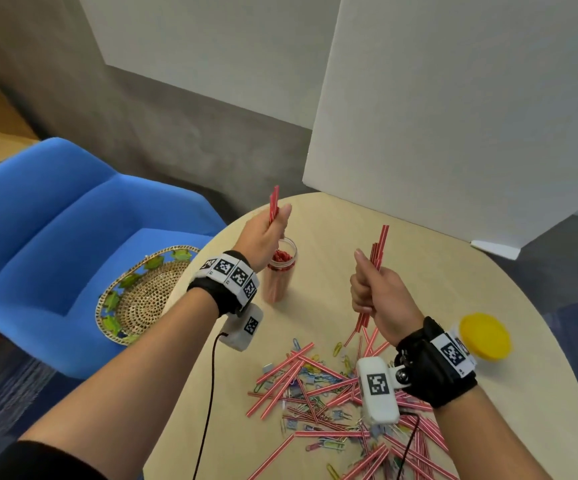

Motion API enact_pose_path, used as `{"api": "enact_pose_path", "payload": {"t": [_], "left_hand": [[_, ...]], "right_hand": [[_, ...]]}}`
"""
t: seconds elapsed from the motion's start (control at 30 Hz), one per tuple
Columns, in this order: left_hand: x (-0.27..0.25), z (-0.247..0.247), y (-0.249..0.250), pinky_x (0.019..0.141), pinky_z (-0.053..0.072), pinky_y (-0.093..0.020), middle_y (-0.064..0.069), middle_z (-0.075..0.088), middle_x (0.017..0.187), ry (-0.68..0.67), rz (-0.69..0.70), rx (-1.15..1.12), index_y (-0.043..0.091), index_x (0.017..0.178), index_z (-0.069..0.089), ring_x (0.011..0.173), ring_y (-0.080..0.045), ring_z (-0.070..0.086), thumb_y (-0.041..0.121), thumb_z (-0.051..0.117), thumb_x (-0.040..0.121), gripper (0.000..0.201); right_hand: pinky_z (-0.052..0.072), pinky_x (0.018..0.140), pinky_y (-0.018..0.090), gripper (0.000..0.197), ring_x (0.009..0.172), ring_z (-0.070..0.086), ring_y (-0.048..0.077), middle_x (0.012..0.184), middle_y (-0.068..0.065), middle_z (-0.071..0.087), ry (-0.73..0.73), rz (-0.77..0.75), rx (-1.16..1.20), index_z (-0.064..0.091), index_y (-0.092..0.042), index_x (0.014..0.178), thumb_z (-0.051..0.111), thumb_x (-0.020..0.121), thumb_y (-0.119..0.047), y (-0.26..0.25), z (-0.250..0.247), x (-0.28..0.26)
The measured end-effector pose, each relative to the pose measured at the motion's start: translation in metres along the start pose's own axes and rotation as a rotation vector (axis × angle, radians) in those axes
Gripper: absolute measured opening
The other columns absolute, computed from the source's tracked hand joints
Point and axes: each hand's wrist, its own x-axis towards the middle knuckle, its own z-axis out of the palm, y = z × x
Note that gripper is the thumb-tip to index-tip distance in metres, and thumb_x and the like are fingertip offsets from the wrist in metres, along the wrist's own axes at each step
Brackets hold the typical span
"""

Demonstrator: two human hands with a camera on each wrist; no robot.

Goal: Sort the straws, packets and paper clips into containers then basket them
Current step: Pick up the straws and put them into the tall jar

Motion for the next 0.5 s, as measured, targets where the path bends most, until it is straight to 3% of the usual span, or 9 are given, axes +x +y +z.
{"api": "enact_pose_path", "payload": {"t": [0.07,0.17,0.23,0.33,0.5], "left_hand": [[-0.001,-0.002,-0.007,0.076,0.044,-0.040,-0.003,0.048,0.079,-0.007,0.070,0.114,0.001,0.083,0.051,0.073,-0.016,0.046,0.041,0.041,0.102,0.045],[0.001,-0.009,-0.012,0.074,0.044,-0.024,0.002,0.052,0.086,0.056,0.175,0.183,0.018,0.085,0.060,0.077,-0.011,0.050,0.040,0.058,0.095,0.025],[0.002,-0.015,-0.012,0.065,0.042,-0.017,0.005,0.054,0.081,0.138,0.232,0.188,0.023,0.084,0.066,0.069,-0.006,0.049,0.038,0.068,0.089,0.016],[0.001,-0.022,-0.009,0.059,0.046,-0.018,0.006,0.063,0.073,0.207,0.281,0.148,0.019,0.083,0.072,0.062,-0.010,0.054,0.037,0.077,0.081,0.019],[0.004,-0.024,-0.012,0.056,0.038,-0.010,0.010,0.060,0.061,0.087,0.271,0.260,0.014,0.072,0.072,0.055,-0.004,0.051,0.030,0.083,0.075,0.020]], "right_hand": [[0.018,0.049,0.027,0.049,0.053,0.013,0.016,0.058,-0.002,0.017,0.008,0.004,-0.003,0.026,-0.025,0.059,0.049,0.097,-0.046,0.002,-0.002,0.003],[0.019,0.048,0.026,0.049,0.053,0.013,0.016,0.059,-0.002,0.017,0.014,0.010,-0.020,0.026,-0.025,0.059,0.049,0.097,-0.045,0.005,-0.003,0.005],[0.020,0.048,0.025,0.049,0.052,0.014,0.015,0.058,-0.002,0.018,0.012,0.017,-0.023,0.027,-0.026,0.057,0.050,0.097,-0.045,0.007,-0.004,0.006],[0.021,0.047,0.025,0.051,0.051,0.015,0.015,0.057,-0.003,0.019,0.017,0.026,-0.035,0.029,-0.026,0.055,0.049,0.098,-0.044,0.009,-0.005,0.008],[0.022,0.047,0.025,0.051,0.052,0.015,0.015,0.057,-0.003,0.020,0.035,0.043,-0.066,0.030,-0.025,0.055,0.049,0.099,-0.044,0.010,-0.006,0.010]]}}
